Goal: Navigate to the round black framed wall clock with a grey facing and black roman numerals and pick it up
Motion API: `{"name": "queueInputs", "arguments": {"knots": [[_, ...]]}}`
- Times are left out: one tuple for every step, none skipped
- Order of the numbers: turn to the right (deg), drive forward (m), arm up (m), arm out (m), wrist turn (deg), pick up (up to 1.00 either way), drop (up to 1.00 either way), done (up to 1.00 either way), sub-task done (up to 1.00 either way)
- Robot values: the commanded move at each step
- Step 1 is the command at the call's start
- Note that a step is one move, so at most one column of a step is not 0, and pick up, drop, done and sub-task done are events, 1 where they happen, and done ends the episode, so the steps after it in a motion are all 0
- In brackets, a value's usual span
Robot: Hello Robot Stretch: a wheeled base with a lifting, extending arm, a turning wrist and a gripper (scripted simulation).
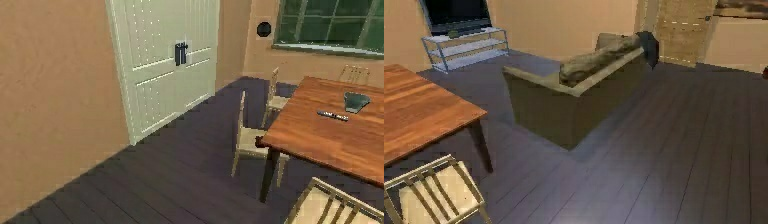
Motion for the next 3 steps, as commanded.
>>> {"name": "queueInputs", "arguments": {"knots": [[0.0,1.0,0.0,0.0,0.0,0.0,0.0,0.0,0.0],[-3.0,0.0,0.0,0.0,0.0,0.0,0.0,0.0,0.0],[0.0,0.75,0.0,0.0,0.0,0.0,0.0,0.0,0.0]]}}
